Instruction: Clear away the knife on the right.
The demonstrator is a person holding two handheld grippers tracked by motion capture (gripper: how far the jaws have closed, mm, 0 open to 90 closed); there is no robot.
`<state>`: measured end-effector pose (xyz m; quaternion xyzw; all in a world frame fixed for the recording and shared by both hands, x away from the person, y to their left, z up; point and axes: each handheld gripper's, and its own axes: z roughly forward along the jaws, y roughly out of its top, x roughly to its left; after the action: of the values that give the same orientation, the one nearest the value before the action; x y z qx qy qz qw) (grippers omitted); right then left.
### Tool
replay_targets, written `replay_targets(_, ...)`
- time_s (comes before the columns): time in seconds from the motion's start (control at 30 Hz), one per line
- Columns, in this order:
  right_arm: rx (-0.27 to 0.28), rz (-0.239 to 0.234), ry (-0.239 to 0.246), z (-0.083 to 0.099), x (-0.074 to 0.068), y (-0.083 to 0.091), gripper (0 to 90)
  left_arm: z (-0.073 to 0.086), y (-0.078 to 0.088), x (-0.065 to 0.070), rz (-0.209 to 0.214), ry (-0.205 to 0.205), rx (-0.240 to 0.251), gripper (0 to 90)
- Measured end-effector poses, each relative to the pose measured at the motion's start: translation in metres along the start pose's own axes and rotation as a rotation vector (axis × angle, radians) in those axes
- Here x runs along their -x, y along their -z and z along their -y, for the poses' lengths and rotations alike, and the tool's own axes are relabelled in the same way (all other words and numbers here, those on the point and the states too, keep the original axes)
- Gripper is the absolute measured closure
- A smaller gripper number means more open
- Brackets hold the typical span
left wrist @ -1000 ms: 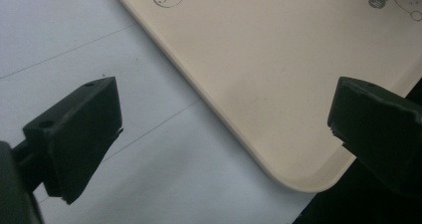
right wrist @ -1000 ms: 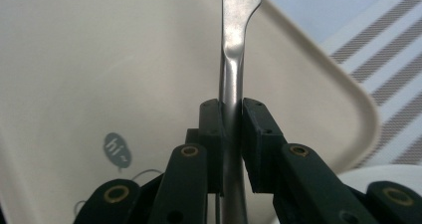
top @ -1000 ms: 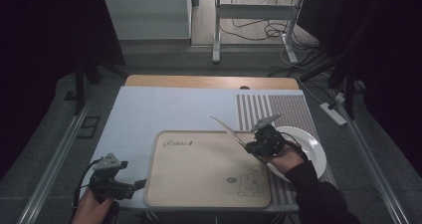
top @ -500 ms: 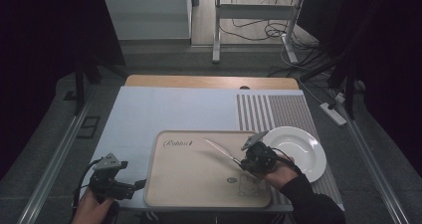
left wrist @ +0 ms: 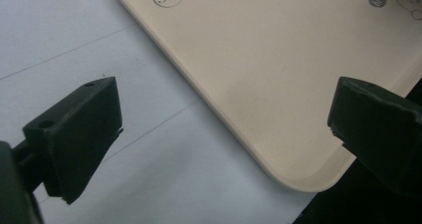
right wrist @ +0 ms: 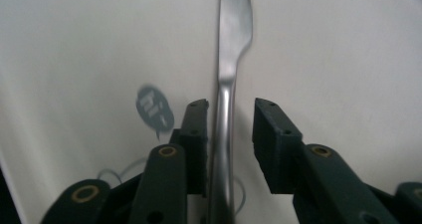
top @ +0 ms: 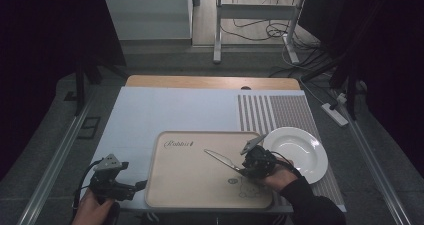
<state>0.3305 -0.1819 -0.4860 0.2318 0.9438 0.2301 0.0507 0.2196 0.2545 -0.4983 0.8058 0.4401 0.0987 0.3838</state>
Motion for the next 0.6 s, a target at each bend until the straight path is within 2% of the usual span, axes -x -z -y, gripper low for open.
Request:
replay_targets(0.1, 0.036, -0.026, 0.064, -0.011, 0.0, 0.0, 90.0, 0.0, 0.0, 0.0, 0.0, 0.001, -0.001, 1.8)
replay_targets(0.17, 0.06, -0.025, 0.09, -0.02, -0.002, -0.004, 90.0, 0.0, 0.0, 0.0, -0.001, 0.0, 0.0, 1.8)
replay_targets(0.37, 0.043, -0.057, 0.118, -0.046, -0.005, -0.028, 90.0, 0.0, 0.0, 0.0, 0.0, -0.001, 0.003, 1.8)
replay_targets(0.6, 0.006, -0.067, 0.13, -0.051, -0.002, -0.046, 90.0, 0.0, 0.0, 0.0, 0.001, -0.002, 0.003, 1.8)
